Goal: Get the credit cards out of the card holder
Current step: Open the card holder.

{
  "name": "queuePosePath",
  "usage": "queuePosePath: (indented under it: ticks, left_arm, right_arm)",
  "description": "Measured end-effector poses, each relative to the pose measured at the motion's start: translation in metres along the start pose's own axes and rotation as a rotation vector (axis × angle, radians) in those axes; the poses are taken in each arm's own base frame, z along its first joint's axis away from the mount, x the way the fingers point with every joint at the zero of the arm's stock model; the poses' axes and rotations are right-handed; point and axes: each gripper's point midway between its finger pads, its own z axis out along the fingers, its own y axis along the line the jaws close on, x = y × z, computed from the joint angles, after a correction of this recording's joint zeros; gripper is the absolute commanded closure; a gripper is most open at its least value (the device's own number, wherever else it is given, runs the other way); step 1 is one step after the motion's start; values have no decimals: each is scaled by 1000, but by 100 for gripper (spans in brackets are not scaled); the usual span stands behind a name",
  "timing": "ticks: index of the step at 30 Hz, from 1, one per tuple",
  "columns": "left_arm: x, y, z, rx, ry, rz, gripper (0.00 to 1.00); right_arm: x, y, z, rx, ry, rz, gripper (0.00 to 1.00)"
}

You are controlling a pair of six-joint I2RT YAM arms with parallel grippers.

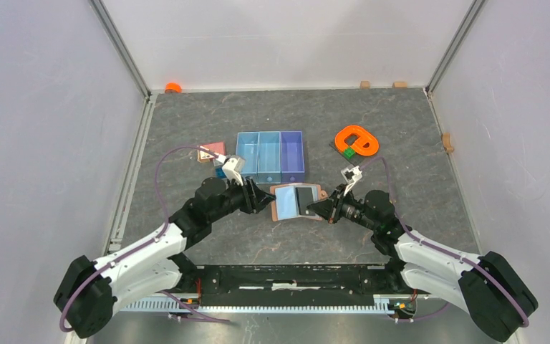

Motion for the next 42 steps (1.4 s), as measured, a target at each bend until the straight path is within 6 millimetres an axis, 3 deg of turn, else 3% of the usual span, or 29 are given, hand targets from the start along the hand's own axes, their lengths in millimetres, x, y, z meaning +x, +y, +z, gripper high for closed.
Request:
queuePosePath:
  ticks: [4, 11, 16, 22, 28, 30, 35, 38, 42]
  left_arm:
    - [-1, -8, -5, 52, -14, 15, 45]
    - [1, -37, -4, 214, 2, 38, 65]
    - [8, -47, -3, 276, 36, 47, 73]
    - [13, -57, -6, 318, 53, 58, 74]
    - [-21, -73, -32, 352, -113, 91, 74]
    - [-32, -70, -33, 319, -163, 77, 72]
    - [-41, -47, -11, 170, -179, -37, 73]
    - [-40, -45, 14, 133, -118, -57, 72]
    - [-29, -49, 32, 159, -51, -55, 72]
  right_arm:
    - [2, -3, 0, 16, 7, 11, 100]
    - [2, -5, 0, 28, 5, 16, 100]
    - [3, -6, 0, 32, 7, 18, 100]
    - [4, -7, 0, 35, 8, 19, 100]
    - [5, -10, 0, 51, 12, 24, 100]
    - [5, -12, -1, 61, 12, 25, 100]
    - [6, -16, -1, 80, 12, 28, 100]
    - [7, -18, -1, 92, 13, 30, 100]
    - [7, -24, -3, 128, 8, 31, 100]
